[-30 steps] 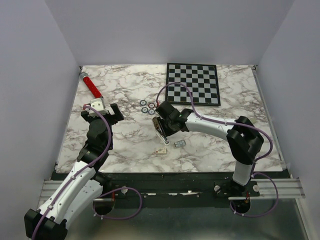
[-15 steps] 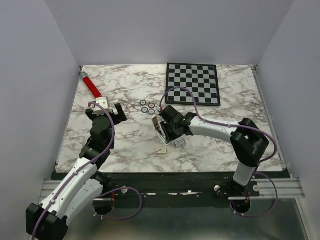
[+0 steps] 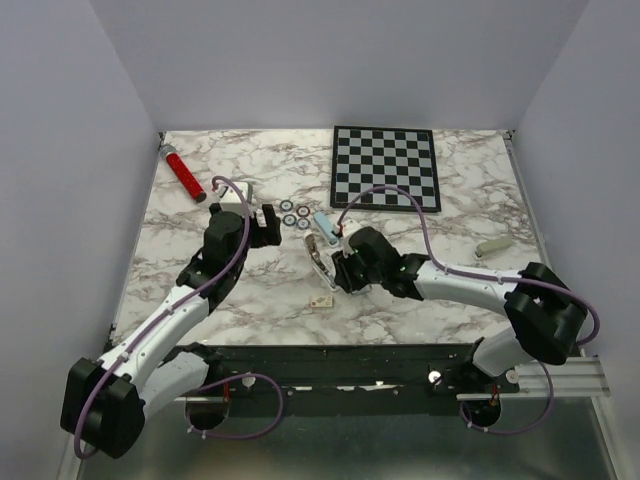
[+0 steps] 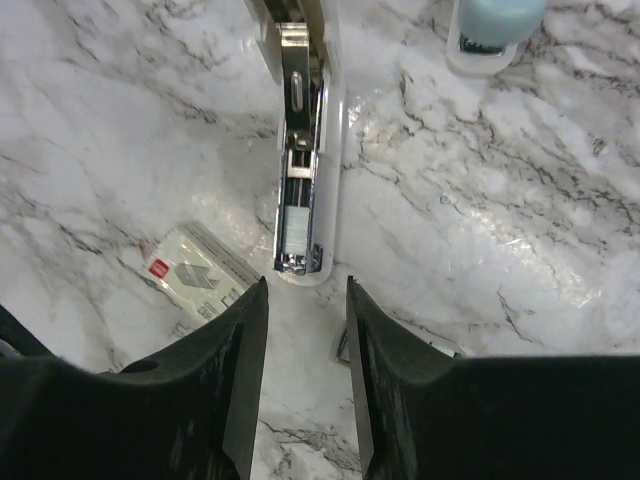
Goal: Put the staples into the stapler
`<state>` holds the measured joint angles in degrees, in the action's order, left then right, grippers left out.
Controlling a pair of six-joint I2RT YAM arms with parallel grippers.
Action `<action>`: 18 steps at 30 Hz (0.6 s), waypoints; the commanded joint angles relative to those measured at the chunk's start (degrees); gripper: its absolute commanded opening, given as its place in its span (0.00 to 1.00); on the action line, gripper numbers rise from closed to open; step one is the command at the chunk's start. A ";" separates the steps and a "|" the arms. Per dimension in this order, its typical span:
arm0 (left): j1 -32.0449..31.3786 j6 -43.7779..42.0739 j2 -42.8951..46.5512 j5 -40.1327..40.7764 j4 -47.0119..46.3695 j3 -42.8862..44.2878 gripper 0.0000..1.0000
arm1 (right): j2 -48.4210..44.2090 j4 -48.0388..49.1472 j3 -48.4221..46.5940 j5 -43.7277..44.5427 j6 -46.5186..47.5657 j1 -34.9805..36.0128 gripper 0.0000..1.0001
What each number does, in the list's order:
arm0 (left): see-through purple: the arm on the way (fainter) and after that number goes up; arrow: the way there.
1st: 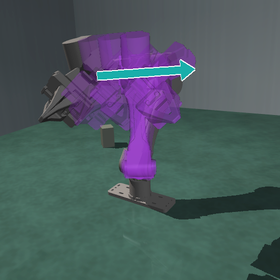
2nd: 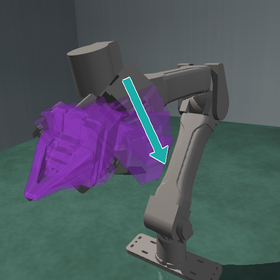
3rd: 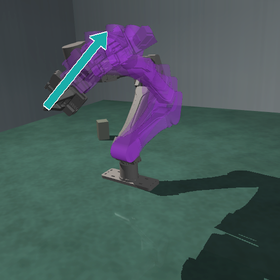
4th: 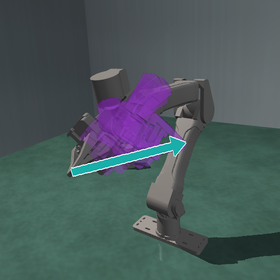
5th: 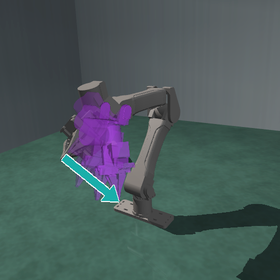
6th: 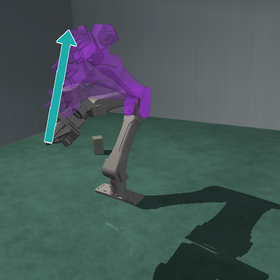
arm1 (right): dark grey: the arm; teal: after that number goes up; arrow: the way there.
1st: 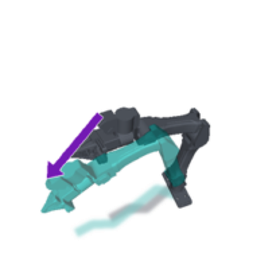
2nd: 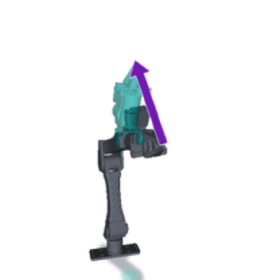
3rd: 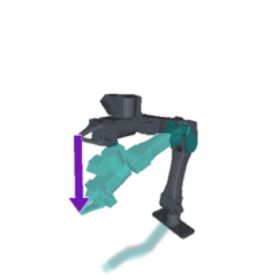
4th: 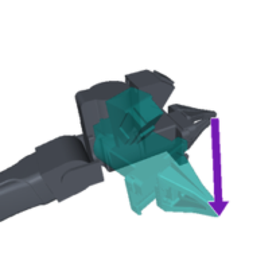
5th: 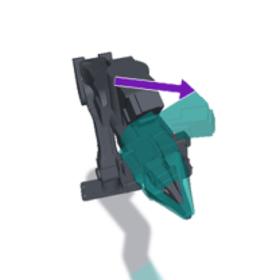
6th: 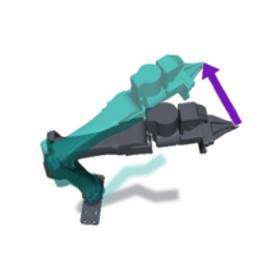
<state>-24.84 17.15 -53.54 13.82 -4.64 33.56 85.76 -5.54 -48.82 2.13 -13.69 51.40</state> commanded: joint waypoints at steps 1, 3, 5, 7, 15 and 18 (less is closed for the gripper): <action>0.23 5.61 -4.72 -8.28 1.22 4.57 0.98 | -0.59 15.63 8.10 -1.87 3.76 1.16 0.46; 0.23 7.89 -7.44 -10.74 1.30 5.54 0.97 | -0.24 20.64 9.96 -0.91 4.29 1.42 0.49; 0.32 9.04 -9.47 -13.37 1.83 7.48 0.96 | 0.55 24.76 12.16 0.06 4.55 1.60 0.49; 0.32 10.35 -12.37 -15.13 3.23 9.67 0.95 | 1.34 26.71 12.87 0.50 4.99 1.69 0.49; 0.85 12.73 -18.44 -19.71 8.16 14.51 0.93 | 4.50 31.20 13.57 -0.55 6.31 1.69 0.49; 1.46 14.14 -19.06 -21.47 8.51 14.78 0.93 | 5.30 31.20 13.57 -1.25 6.40 1.78 0.48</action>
<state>-24.29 28.45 -71.79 -3.36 1.32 46.83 89.58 21.61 -36.03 1.76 -8.58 52.82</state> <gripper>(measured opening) 0.932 0.485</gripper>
